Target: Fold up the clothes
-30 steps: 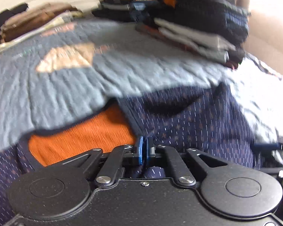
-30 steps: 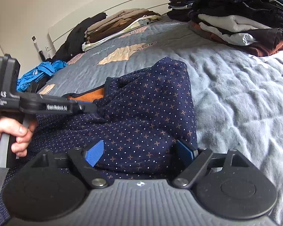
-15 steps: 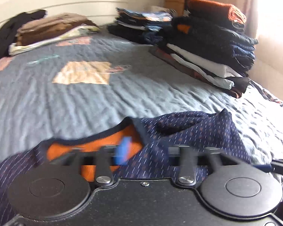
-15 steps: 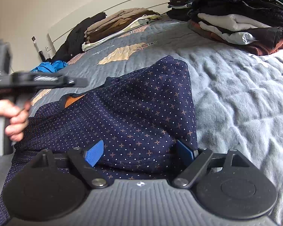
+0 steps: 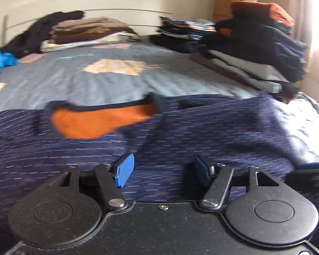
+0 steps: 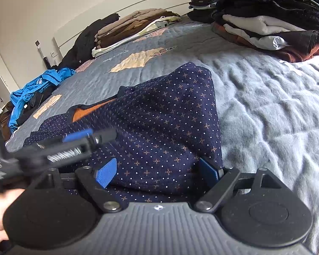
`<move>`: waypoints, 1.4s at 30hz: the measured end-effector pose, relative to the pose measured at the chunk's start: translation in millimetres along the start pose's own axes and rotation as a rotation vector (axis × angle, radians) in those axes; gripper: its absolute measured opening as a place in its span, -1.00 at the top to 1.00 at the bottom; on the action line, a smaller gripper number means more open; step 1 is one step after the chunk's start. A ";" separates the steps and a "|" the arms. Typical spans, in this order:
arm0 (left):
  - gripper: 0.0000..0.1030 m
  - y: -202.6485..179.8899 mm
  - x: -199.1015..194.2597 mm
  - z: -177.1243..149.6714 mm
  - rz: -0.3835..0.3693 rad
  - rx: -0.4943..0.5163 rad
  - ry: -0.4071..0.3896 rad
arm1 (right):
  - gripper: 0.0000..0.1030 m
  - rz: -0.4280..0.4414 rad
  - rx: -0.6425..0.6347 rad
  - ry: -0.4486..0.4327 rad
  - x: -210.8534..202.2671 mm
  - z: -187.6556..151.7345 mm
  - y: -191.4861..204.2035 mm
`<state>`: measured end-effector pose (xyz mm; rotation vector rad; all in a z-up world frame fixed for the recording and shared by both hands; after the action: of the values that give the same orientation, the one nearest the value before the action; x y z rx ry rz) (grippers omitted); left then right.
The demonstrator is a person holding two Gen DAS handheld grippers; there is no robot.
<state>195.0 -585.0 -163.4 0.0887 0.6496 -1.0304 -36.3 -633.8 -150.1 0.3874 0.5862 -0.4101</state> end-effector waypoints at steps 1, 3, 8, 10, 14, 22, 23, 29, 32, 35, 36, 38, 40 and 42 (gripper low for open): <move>-0.23 10.5 -4.5 2.3 0.030 -0.005 -0.012 | -0.63 0.002 -0.001 0.000 0.4 -0.1 -0.3; -0.22 31.5 -13.5 5.6 0.130 0.032 -0.041 | -0.63 0.004 -0.003 0.001 1.2 0.0 -0.8; -0.25 95.1 -32.4 14.4 0.299 0.001 -0.032 | -0.63 0.009 -0.001 0.000 0.0 0.0 -1.4; -0.26 113.4 -41.4 16.9 0.362 0.038 -0.046 | -0.63 0.011 0.000 0.001 -0.1 0.2 -1.7; -0.54 145.9 -61.9 26.4 0.450 -0.042 -0.087 | -0.63 0.014 0.004 0.001 0.4 0.8 -3.1; -0.48 67.3 -91.5 27.0 0.097 -0.063 -0.070 | -0.63 0.011 0.012 0.001 -0.5 0.0 -2.3; -0.49 56.5 -88.1 22.4 0.075 -0.036 -0.047 | -0.63 0.011 0.011 0.001 -0.6 -0.1 -2.1; -0.49 78.9 -74.8 -2.9 0.096 -0.071 0.123 | -0.63 0.015 0.013 0.001 -0.9 0.1 -2.8; -0.49 109.1 -101.7 3.7 0.119 -0.119 0.094 | -0.63 0.018 0.017 0.001 -0.7 0.0 -3.5; -0.46 141.6 -132.5 14.0 0.139 -0.187 0.042 | -0.63 0.017 0.014 0.003 -0.7 -0.3 -3.1; -0.43 154.7 -139.3 17.1 0.159 -0.207 0.032 | -0.63 0.017 0.016 0.002 -1.0 -0.3 -3.2; -0.18 176.5 -146.1 22.2 0.183 -0.238 0.027 | -0.63 0.016 0.017 0.003 -1.3 -0.3 -3.3; 0.04 183.6 -138.4 28.7 0.155 -0.266 0.036 | -0.63 0.014 0.016 0.003 -1.3 -0.3 -3.1; 0.20 183.4 -131.7 30.8 0.124 -0.249 0.050 | -0.63 0.010 0.011 0.004 -1.1 -0.4 -2.4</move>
<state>313.7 -398.3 -108.9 -0.0622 0.8028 -0.8239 -38.5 -635.4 -150.2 0.4018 0.5863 -0.4031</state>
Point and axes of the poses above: each gripper's, at about its wrist camera, not at the fingertips, and x roughly the way its jaws point, y to its left, z to its top, the point moved 6 cm from there along x, roughly the way its jaws point, and after that the axes turned 11 degrees about -x, right-handed, at the moved point
